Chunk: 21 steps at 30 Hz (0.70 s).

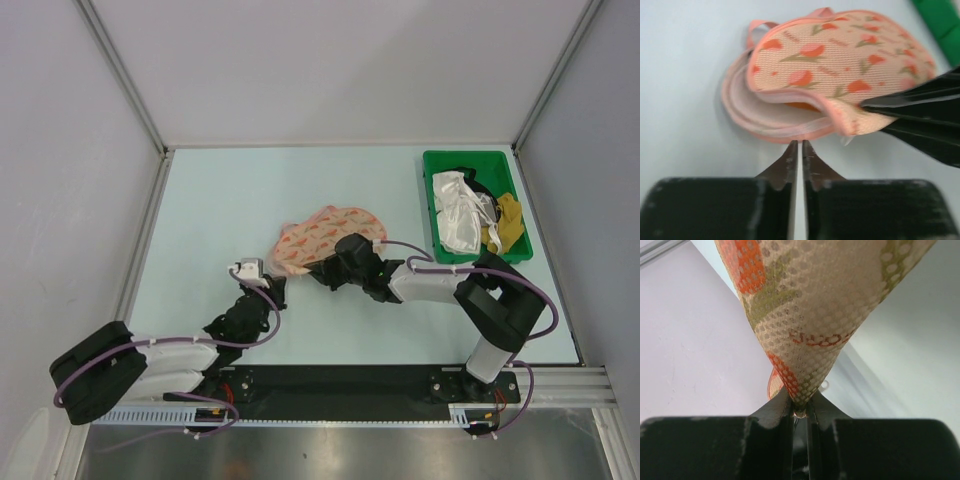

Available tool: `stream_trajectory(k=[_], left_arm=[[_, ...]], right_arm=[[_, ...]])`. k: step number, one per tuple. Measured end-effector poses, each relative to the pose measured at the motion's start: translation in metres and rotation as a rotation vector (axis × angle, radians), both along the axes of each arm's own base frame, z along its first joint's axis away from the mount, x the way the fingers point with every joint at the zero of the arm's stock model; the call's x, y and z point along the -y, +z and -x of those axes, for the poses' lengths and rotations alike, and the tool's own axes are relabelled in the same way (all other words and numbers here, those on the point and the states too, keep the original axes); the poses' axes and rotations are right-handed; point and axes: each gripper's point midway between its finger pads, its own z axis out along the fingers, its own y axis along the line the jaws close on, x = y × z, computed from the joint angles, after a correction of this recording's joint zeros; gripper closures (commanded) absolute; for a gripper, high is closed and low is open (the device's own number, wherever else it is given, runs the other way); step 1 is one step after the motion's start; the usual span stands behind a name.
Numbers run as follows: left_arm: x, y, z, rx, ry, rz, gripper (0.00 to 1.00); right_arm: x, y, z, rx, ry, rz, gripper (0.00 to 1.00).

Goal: Place the bra in the laundry bag and zip it closed

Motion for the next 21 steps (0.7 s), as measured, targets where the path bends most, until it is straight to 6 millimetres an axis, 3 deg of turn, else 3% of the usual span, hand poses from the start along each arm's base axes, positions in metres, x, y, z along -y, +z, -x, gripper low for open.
stream_trajectory(k=[1,3,7,12,16,21], left_arm=[[0.004,0.003,0.0,0.008,-0.018,0.011,0.69],[0.015,0.013,0.002,0.032,-0.078,0.037,0.65],[0.027,0.016,0.004,0.046,-0.143,0.051,0.67],[0.034,-0.002,0.007,0.01,-0.188,0.009,0.72],[0.039,-0.013,0.008,-0.011,-0.214,-0.019,0.67],[0.048,-0.006,0.002,0.01,-0.22,-0.006,0.64]], right_arm=[[0.0,0.0,0.0,0.0,-0.001,0.0,1.0],[0.0,0.0,-0.001,0.001,-0.002,-0.001,1.0],[0.0,0.0,-0.001,0.0,-0.002,-0.001,1.0],[0.0,0.002,-0.001,0.002,-0.002,-0.003,1.0],[-0.002,0.005,-0.003,0.006,-0.002,-0.008,1.0],[-0.003,0.007,-0.003,0.008,-0.002,-0.01,1.0]])
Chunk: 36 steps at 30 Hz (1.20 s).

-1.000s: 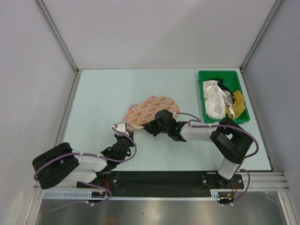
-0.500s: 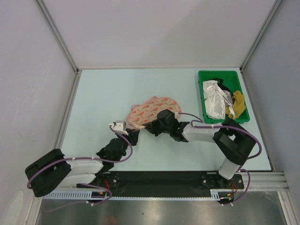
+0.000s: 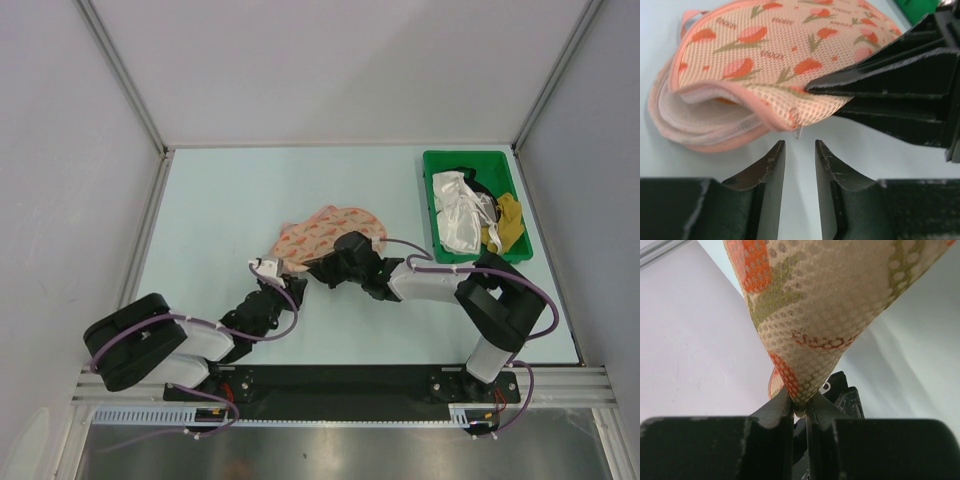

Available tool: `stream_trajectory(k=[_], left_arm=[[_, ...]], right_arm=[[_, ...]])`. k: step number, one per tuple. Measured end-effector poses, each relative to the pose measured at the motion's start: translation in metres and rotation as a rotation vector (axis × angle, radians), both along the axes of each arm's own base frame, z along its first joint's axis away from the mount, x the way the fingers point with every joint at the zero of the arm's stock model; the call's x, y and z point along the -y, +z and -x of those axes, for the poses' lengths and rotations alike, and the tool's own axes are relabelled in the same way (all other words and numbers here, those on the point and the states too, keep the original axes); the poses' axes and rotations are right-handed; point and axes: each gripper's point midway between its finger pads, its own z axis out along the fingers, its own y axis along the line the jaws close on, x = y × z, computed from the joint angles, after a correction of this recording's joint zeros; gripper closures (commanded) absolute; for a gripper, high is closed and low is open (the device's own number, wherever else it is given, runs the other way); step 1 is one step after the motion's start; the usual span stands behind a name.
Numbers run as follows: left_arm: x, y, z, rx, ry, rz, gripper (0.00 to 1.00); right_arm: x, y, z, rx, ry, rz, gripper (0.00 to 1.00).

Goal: Place the bra in the laundry bag and zip it closed

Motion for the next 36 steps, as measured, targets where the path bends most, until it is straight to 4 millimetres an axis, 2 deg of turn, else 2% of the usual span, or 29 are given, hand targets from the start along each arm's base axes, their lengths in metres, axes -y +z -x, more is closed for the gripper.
stream_trajectory(k=[2,8,13,14,20,26,32,36], left_arm=[[0.004,0.004,-0.003,0.009,0.001,0.01,0.64],[0.008,0.01,-0.012,0.026,0.029,0.006,0.77],[0.005,0.005,-0.018,0.021,0.065,-0.014,0.94],[0.004,0.005,-0.019,0.022,0.074,-0.016,1.0],[-0.001,0.007,-0.023,0.028,0.112,-0.014,1.0],[-0.015,0.01,-0.021,0.004,0.171,0.0,1.0],[-0.022,0.011,-0.013,-0.031,0.163,-0.01,1.0],[-0.012,0.005,-0.002,-0.076,0.082,-0.003,1.0]], right_arm=[[0.0,0.0,0.0,0.0,0.0,0.0,1.0],[-0.001,0.002,-0.001,0.002,0.0,-0.003,1.0],[-0.002,0.003,-0.001,0.002,0.001,-0.004,1.0],[-0.002,0.003,-0.001,0.003,0.001,-0.005,1.0],[-0.002,0.003,-0.001,0.004,0.0,-0.007,1.0],[-0.001,0.002,0.0,0.008,0.002,-0.009,1.0],[0.017,-0.006,0.008,0.021,0.018,0.019,1.0],[0.032,-0.013,0.013,0.064,0.063,0.066,1.0]])
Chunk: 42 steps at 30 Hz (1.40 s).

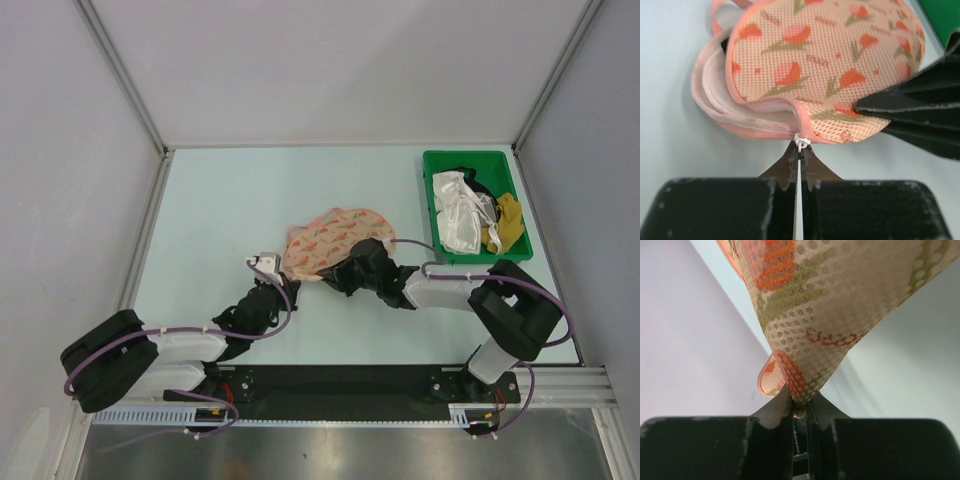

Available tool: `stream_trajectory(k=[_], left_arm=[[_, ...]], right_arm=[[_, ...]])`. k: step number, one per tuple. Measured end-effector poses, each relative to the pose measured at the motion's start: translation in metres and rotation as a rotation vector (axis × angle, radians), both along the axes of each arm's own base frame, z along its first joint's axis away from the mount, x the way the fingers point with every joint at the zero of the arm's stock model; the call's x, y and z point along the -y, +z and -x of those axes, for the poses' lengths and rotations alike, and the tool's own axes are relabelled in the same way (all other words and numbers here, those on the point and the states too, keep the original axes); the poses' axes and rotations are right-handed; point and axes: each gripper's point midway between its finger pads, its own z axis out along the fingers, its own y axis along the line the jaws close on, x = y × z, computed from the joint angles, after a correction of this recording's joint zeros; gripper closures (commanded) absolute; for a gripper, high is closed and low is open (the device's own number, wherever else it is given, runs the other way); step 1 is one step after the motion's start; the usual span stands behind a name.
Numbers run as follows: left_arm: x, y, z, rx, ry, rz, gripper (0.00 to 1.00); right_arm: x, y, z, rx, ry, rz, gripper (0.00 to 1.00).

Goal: Place the bra in the laundry bag and zip it closed

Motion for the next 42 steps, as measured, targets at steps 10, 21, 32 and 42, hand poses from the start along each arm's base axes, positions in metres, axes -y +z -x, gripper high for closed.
stream_trajectory(k=[10,21,32,42], left_arm=[[0.033,-0.038,0.043,-0.197,-0.247,0.007,1.0],[0.052,-0.045,0.048,-0.264,-0.311,0.019,1.0],[0.076,-0.049,0.052,-0.337,-0.388,0.055,1.0],[0.099,-0.03,0.054,-0.347,-0.441,0.123,1.0]], right_arm=[[0.044,-0.041,0.013,0.093,0.25,0.147,1.0],[0.064,-0.049,-0.009,0.27,0.576,0.307,0.87],[0.088,-0.052,-0.015,0.281,0.567,0.346,0.31],[0.09,-0.046,0.028,0.303,0.393,0.212,0.47]])
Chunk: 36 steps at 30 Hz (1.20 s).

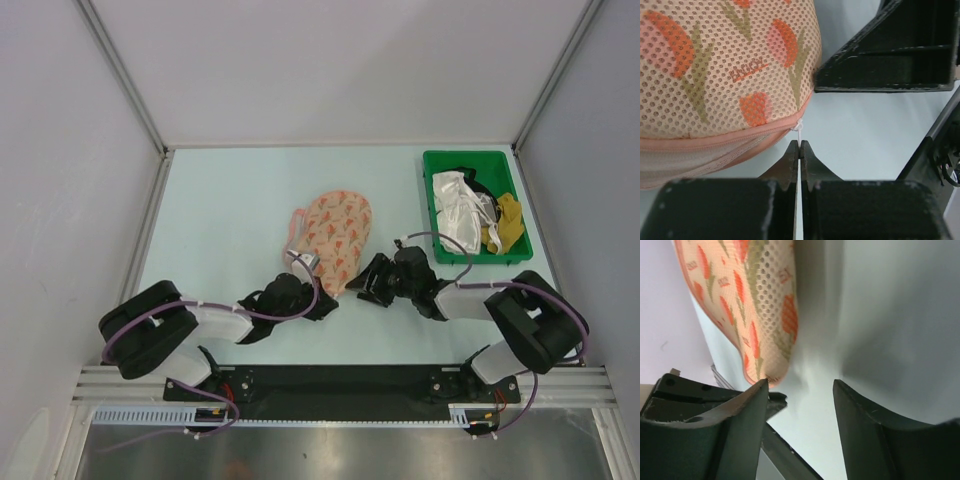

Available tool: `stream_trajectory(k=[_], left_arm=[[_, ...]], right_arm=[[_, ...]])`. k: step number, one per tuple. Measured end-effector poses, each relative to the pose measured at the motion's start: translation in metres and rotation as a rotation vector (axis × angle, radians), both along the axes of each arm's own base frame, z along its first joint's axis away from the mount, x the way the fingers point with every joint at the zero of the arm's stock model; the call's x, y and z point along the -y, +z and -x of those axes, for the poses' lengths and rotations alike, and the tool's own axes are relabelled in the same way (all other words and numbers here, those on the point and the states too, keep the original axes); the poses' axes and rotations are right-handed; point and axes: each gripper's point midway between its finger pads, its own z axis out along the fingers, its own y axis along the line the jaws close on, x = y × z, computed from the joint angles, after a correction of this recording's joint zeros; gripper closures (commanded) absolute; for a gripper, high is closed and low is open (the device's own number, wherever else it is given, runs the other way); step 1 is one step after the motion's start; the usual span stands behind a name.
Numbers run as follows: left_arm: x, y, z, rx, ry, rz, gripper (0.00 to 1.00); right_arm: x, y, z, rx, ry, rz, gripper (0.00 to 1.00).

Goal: Place the bra in the laundry bag and zip it closed

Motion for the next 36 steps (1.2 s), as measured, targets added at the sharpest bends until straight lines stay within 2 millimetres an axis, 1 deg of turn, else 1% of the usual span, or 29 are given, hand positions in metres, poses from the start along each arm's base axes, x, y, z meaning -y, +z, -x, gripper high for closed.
stream_trajectory(k=[1,2,3,5,6,8,9,11,15,19,21,24,26,29,33,34,35,36], left_arm=[[0.002,0.001,0.0,-0.003,-0.003,0.005,1.0],[0.003,0.001,0.001,-0.005,-0.005,0.007,1.0],[0.003,0.001,0.001,-0.009,-0.005,0.008,1.0],[0.003,0.0,0.002,-0.015,-0.003,0.008,1.0],[0.003,-0.001,0.002,-0.018,-0.001,0.008,1.0],[0.002,-0.002,0.002,-0.027,0.006,0.002,1.0],[0.001,-0.004,0.001,-0.032,0.013,-0.008,1.0],[-0.002,-0.008,-0.001,-0.041,0.034,-0.033,1.0],[-0.01,-0.013,-0.009,-0.05,0.08,-0.071,1.0],[-0.029,-0.018,-0.019,-0.068,0.15,-0.095,1.0],[-0.04,-0.012,-0.026,-0.064,0.188,-0.084,1.0],[-0.048,-0.002,-0.031,-0.045,0.207,-0.057,1.0],[-0.05,0.003,-0.032,-0.034,0.204,-0.046,1.0],[-0.052,0.004,-0.033,-0.022,0.196,-0.044,1.0],[-0.04,0.006,-0.027,0.003,0.162,-0.041,1.0],[-0.034,0.007,-0.024,0.011,0.153,-0.036,1.0],[-0.029,0.007,-0.022,0.01,0.142,-0.031,1.0],[-0.024,0.007,-0.021,0.006,0.135,-0.027,1.0]], right_arm=[[-0.003,0.001,-0.001,0.004,-0.011,-0.018,0.5],[-0.007,0.001,-0.003,0.001,-0.02,-0.034,0.56],[-0.009,0.0,-0.006,0.001,-0.03,-0.046,0.64],[-0.014,-0.002,-0.011,-0.002,-0.051,-0.072,0.73],[-0.016,-0.004,-0.013,-0.011,-0.064,-0.091,0.81],[-0.019,-0.006,-0.016,-0.016,-0.072,-0.107,0.87],[-0.021,-0.007,-0.017,-0.02,-0.076,-0.118,0.93],[-0.022,-0.01,-0.018,-0.029,-0.086,-0.133,1.0],[-0.021,-0.011,-0.021,-0.042,-0.088,-0.162,1.0],[-0.014,-0.01,-0.025,-0.039,-0.08,-0.169,1.0],[-0.011,-0.01,-0.026,-0.036,-0.06,-0.166,1.0],[-0.013,-0.005,-0.028,-0.013,0.003,-0.16,1.0],[-0.018,0.002,-0.033,0.023,0.06,-0.147,1.0],[-0.026,0.011,-0.048,0.072,0.137,-0.102,1.0],[-0.037,0.016,-0.073,0.113,0.229,-0.017,1.0],[-0.04,0.016,-0.078,0.115,0.253,-0.001,0.97],[-0.043,0.015,-0.082,0.113,0.274,0.011,0.83],[-0.045,0.014,-0.084,0.104,0.296,0.025,0.75]])
